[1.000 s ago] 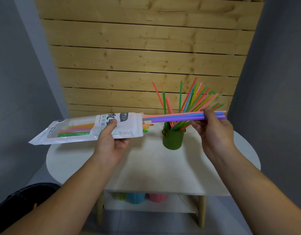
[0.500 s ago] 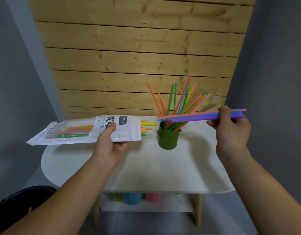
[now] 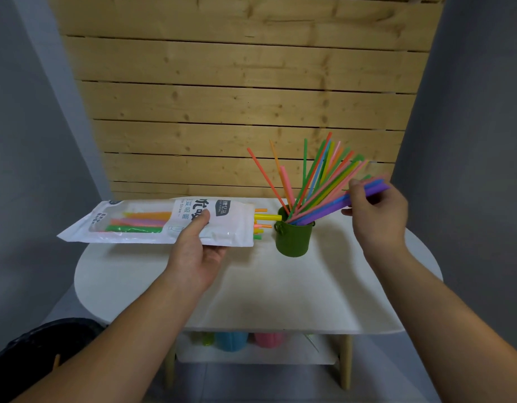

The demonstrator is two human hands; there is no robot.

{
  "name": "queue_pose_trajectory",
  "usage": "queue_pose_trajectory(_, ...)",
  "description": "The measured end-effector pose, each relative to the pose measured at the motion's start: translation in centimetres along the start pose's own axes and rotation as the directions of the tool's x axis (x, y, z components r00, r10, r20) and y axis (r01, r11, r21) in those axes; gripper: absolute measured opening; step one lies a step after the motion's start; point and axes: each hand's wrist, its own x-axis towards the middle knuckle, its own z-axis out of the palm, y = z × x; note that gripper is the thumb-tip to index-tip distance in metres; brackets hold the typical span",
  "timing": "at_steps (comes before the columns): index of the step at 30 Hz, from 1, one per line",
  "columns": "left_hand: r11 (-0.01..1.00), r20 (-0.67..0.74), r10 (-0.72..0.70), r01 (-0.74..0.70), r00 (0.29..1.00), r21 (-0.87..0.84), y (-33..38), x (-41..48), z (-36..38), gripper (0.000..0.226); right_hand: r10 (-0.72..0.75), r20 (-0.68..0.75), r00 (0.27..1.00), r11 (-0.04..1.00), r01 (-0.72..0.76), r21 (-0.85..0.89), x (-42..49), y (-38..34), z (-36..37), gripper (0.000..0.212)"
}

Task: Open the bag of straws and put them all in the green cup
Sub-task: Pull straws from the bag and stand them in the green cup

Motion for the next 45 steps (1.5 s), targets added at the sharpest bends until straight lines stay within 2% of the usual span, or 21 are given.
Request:
queue_pose_trajectory(6, 1.0, 0.022, -0.008, 0.007, 1.0, 0.03, -0.2, 0.2, -0.2, 0.03, -0.001, 0.074, 0.997, 1.0, 0.002, -0.013, 0.8, 1.0, 1.7, 0.012)
queue_pose_trajectory(18, 0.998, 0.043, -0.015, 0.012, 0.999, 0.061, 0.1, -0.1, -0.1, 0.027, 0.063, 0.244, 0.968, 0.984, -0.02, -0.177, 1.7, 3.3, 3.5, 0.017)
queue_pose_trajectory(22, 0.998, 0.048, -0.022, 0.019, 0.999, 0.059, 0.1, -0.3, 0.1, 0.03, 0.067, 0.281, 0.957, 0.985, -0.019, -0.172, 1.5, 3.5, 3.1, 0.018)
queue_pose_trajectory(26, 0.999, 0.037, -0.022, 0.02, 0.999, 0.05, 0.1, -0.4, 0.1, 0.033, 0.109, 0.335, 0.936, 0.984, -0.054, -0.167, 0.8, 3.2, 2.5, 0.028)
queue_pose_trajectory(28, 0.999, 0.042, -0.021, 0.019, 0.999, 0.05, 0.1, -0.5, 0.2, 0.035, 0.159, 0.352, 0.923, 0.975, -0.09, -0.205, 0.5, 3.1, 2.2, 0.035)
queue_pose_trajectory(30, 0.999, 0.044, -0.019, 0.017, 0.999, 0.048, 0.2, -0.6, 0.2, 0.036, 0.272, 0.339, 0.901, 0.94, -0.173, -0.294, 0.1, 2.6, 1.9, 0.044)
queue_pose_trajectory(32, 0.999, 0.042, -0.018, 0.016, 0.999, 0.043, 0.2, -0.7, 0.3, 0.037, 0.417, 0.353, 0.837, 0.875, -0.265, -0.406, -0.5, 1.9, 1.5, 0.046)
queue_pose_trajectory(33, 0.999, 0.041, -0.019, 0.017, 0.999, 0.039, 0.2, -0.7, 0.3, 0.037, 0.49, 0.394, 0.777, 0.845, -0.313, -0.434, -1.1, 1.4, 1.4, 0.045)
queue_pose_trajectory(35, 0.999, 0.043, -0.02, 0.019, 0.999, 0.032, 0.2, -0.9, 0.4, 0.034, 0.577, 0.515, 0.635, 0.817, -0.433, -0.381, -2.3, 0.6, 1.6, 0.044)
queue_pose_trajectory(36, 0.999, 0.048, -0.019, 0.018, 0.999, 0.032, 0.2, -0.9, 0.5, 0.032, 0.576, 0.568, 0.587, 0.81, -0.501, -0.304, -2.8, 0.3, 1.8, 0.042)
queue_pose_trajectory(37, 0.999, 0.055, -0.02, 0.018, 0.998, 0.035, 0.1, -1.0, 0.5, 0.031, 0.559, 0.603, 0.569, 0.8, -0.561, -0.211, -3.3, 0.0, 2.2, 0.038)
queue_pose_trajectory(41, 0.998, 0.095, -0.03, 0.025, 0.995, 0.058, 0.0, -1.4, 0.7, 0.026, 0.472, 0.638, 0.608, 0.757, -0.651, 0.061, -4.0, -0.8, 4.0, 0.031)
queue_pose_trajectory(45, 0.995, 0.122, -0.015, 0.002, 0.992, 0.102, 0.0, -1.4, 0.7, 0.023, 0.431, 0.667, 0.607, 0.738, -0.663, 0.127, -4.4, -1.2, 5.0, 0.018)
